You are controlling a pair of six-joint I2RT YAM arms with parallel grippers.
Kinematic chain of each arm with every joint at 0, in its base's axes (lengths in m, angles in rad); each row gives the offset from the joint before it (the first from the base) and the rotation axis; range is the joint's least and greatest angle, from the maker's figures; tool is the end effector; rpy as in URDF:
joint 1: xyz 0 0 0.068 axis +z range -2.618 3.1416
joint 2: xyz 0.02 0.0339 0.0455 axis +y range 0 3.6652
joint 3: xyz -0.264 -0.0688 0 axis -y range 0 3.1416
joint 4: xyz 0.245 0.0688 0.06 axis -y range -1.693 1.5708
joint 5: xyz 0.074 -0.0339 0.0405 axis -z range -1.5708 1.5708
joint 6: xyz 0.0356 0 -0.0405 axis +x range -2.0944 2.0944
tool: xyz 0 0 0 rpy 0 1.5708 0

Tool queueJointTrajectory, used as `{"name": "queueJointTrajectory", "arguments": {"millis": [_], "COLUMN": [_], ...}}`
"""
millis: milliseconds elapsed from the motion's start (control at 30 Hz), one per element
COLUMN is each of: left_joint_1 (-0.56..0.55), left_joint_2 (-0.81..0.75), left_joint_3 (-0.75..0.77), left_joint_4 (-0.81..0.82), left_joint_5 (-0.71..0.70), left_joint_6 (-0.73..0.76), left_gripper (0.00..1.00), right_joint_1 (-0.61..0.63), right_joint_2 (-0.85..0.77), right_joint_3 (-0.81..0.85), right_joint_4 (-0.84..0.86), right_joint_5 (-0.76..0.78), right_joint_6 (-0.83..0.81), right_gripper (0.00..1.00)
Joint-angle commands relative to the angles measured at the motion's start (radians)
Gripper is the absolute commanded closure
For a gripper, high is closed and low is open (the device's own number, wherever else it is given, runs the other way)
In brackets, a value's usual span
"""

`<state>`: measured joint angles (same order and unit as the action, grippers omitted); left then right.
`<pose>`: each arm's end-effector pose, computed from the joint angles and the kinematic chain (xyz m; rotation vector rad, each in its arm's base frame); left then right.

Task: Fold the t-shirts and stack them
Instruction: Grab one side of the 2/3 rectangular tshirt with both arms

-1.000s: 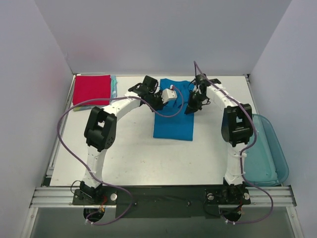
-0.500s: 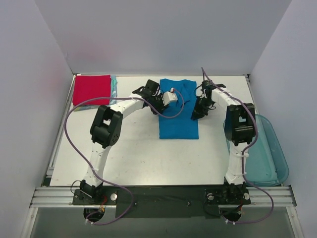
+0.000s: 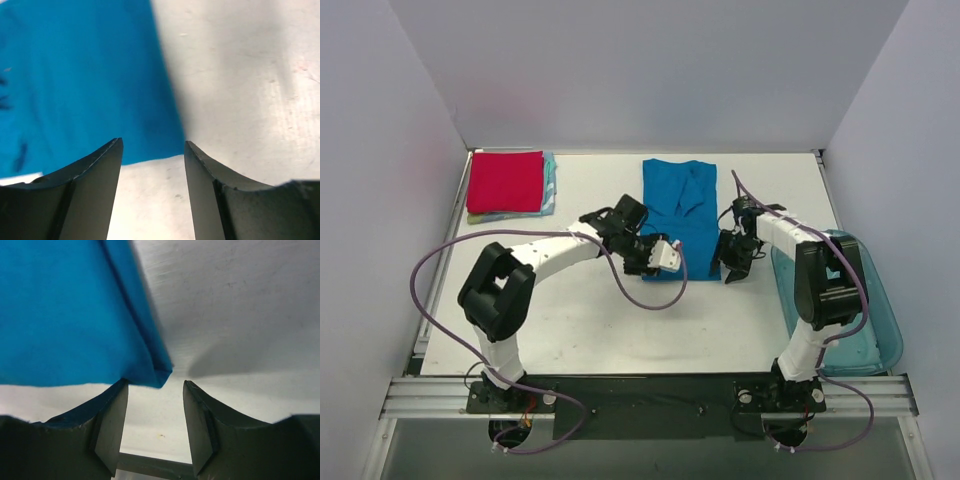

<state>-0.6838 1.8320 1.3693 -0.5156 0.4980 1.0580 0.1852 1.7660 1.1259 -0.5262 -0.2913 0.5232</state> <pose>0.2939 -0.2614 0.2255 1.9836 1.4234 -0.4699 0.3383 0.0738 0.1749 0.3886 2.7791 0.5854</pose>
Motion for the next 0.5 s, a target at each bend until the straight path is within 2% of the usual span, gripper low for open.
{"name": "queueJointTrajectory", "arguments": {"millis": [0, 233, 300, 400, 467], "left_joint_1": [-0.022, -0.031, -0.033, -0.036, -0.036], "left_joint_2": [0.022, 0.053, 0.055, 0.059, 0.061], "left_joint_3": [-0.087, -0.139, -0.159, -0.187, -0.205], "left_joint_4": [0.077, 0.129, 0.178, 0.235, 0.284], "left_joint_5": [0.010, -0.059, -0.075, -0.111, -0.130], "left_joint_6": [0.056, 0.033, 0.022, 0.016, 0.004], "left_gripper": [0.36, 0.35, 0.36, 0.40, 0.53], "right_joint_1": [0.010, 0.007, 0.007, 0.005, -0.001], "right_joint_2": [0.050, 0.076, 0.078, 0.075, 0.072], "right_joint_3": [-0.034, -0.106, -0.113, -0.115, -0.112], "right_joint_4": [0.075, 0.149, 0.152, 0.152, 0.153], "right_joint_5": [0.014, 0.014, 0.012, 0.021, 0.033], "right_joint_6": [0.052, 0.101, 0.104, 0.103, 0.098], "right_gripper": [0.56, 0.61, 0.67, 0.85, 0.96]}}
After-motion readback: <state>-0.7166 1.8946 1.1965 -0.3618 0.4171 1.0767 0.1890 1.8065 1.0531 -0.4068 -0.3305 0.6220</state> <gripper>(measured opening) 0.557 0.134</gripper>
